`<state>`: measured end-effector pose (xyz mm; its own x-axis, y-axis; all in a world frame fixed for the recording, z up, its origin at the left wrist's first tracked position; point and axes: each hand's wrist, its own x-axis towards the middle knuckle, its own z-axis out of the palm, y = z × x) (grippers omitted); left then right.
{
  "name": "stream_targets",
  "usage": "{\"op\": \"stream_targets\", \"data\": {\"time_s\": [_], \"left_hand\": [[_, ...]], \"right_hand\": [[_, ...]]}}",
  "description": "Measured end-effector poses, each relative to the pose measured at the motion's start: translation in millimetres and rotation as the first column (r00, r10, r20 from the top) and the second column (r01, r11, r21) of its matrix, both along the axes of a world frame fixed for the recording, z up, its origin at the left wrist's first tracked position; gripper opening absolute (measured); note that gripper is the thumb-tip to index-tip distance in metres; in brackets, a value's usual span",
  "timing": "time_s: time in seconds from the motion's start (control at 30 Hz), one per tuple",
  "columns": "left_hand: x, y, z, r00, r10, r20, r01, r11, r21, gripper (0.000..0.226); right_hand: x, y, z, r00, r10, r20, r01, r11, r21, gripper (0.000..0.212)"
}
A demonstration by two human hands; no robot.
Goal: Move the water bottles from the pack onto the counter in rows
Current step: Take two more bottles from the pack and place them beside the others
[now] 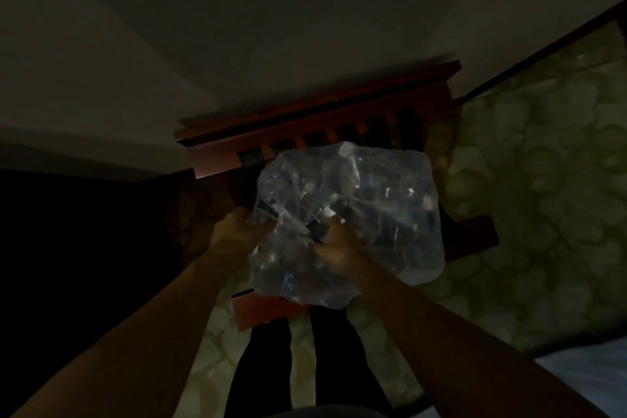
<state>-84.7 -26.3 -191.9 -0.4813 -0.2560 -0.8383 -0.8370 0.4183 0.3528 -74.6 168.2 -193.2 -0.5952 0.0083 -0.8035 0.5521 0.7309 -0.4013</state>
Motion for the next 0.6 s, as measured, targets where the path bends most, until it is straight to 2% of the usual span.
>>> {"op": "stream_targets", "data": {"time_s": [0.13,0.23,0.33,0.43,0.5,0.6], "left_hand": [[-0.8,-20.0,25.3,0.995,-0.009,-0.098,0.003,0.998,-0.062,0.047],[-12.6,-30.0,45.9,0.976,-0.214,-0.039,0.206,0.966,-0.158,0.048],[-26.9,-41.5,65.4,0.899,-0.438,0.025,0.432,0.875,-0.219,0.052],[-27.3,-58.6,83.4,0.858,-0.513,0.033,0.502,0.824,-0.262,0.066],[-20.0,-72.1,90.8,0.907,-0.421,0.005,0.409,0.878,-0.250,0.058],[-7.2,-84.9,98.2,0.993,-0.112,-0.042,0.107,0.988,-0.109,0.041]], "right_hand": [[1.0,-9.0,3.3,1.000,-0.006,0.008,0.007,1.000,-0.008,0.060],[-0.6,-16.3,6.0,0.999,-0.034,0.034,0.034,0.999,0.013,0.052],[-5.6,-20.8,4.5,0.999,-0.034,0.017,0.034,0.999,0.039,0.044],[-13.2,-24.5,-0.6,1.000,0.018,-0.002,-0.017,0.996,0.084,0.039],[-17.2,-27.1,-5.4,0.996,0.084,-0.006,-0.083,0.985,0.152,0.036],[-22.6,-31.3,-16.0,0.986,0.163,0.021,-0.163,0.959,0.230,0.046]]}}
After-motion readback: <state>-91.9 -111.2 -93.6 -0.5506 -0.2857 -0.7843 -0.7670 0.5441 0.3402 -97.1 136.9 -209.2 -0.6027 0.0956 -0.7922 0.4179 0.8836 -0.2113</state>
